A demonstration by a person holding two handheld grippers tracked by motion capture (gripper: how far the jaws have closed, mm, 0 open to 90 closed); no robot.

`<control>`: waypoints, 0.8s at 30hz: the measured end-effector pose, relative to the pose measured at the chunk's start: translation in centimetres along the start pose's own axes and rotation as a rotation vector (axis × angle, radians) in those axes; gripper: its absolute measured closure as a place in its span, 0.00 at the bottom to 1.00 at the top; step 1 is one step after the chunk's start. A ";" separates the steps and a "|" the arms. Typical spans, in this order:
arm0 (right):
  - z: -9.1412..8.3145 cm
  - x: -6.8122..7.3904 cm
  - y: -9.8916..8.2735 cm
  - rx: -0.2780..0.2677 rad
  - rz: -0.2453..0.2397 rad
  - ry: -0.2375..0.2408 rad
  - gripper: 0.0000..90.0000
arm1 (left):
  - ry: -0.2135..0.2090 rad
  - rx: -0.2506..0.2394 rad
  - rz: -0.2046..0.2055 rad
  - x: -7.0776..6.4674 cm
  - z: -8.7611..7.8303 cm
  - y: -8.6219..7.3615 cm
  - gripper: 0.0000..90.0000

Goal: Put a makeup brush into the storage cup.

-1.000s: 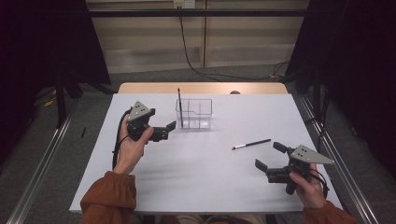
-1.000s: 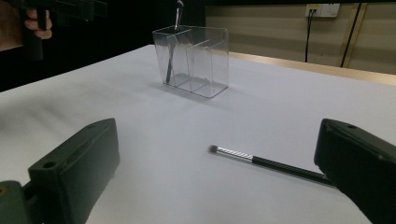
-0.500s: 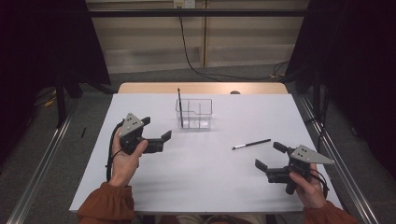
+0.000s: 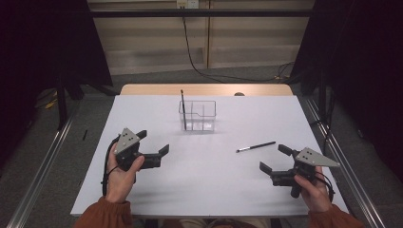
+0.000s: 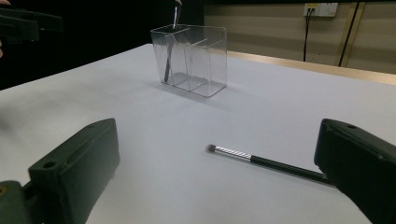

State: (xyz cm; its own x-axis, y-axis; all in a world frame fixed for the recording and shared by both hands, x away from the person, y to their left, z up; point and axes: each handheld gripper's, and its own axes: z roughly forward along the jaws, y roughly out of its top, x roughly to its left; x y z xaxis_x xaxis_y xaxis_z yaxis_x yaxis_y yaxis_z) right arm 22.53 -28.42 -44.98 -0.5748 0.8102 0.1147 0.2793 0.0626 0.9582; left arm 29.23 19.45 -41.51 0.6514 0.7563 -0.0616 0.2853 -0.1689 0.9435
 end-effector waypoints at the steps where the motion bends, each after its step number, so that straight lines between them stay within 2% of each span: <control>1: 0.0 0.0 0.0 -0.003 0.004 0.000 0.00 | -0.016 0.000 -0.020 0.1 -0.2 -0.1 0.04; 2: 0.0 0.0 0.0 -0.003 0.004 -0.002 0.00 | -0.018 0.003 -0.029 0.1 -0.5 -0.2 0.04; 4: 0.0 0.0 0.0 -0.001 0.014 -0.006 0.00 | 0.002 -0.001 -0.010 0.0 -1.0 -0.4 0.05; 7: 0.0 0.0 0.0 0.000 0.011 -0.008 0.00 | 0.006 -0.013 -0.025 0.2 -1.7 -0.7 0.05; 12: -0.1 -0.1 0.0 0.002 0.014 -0.012 0.00 | 0.013 -0.005 -0.005 -0.2 -2.5 -1.5 0.05; 21: -0.2 -0.1 0.0 -0.002 0.015 -0.016 0.00 | 0.001 -0.024 -0.049 -0.9 -4.0 -2.1 0.05; 24: -0.3 -0.1 0.0 0.000 0.008 -0.014 0.00 | 0.006 -0.026 -0.036 -1.0 -4.1 -2.3 0.05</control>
State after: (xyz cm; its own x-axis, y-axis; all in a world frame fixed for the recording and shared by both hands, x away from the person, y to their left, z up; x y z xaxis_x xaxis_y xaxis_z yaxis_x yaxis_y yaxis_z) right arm 22.36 -28.73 -44.94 -0.5617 0.8188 0.1189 0.2841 0.0559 0.9572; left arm 25.04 21.61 -42.30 0.6365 0.7655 -0.0940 0.2903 -0.1249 0.9488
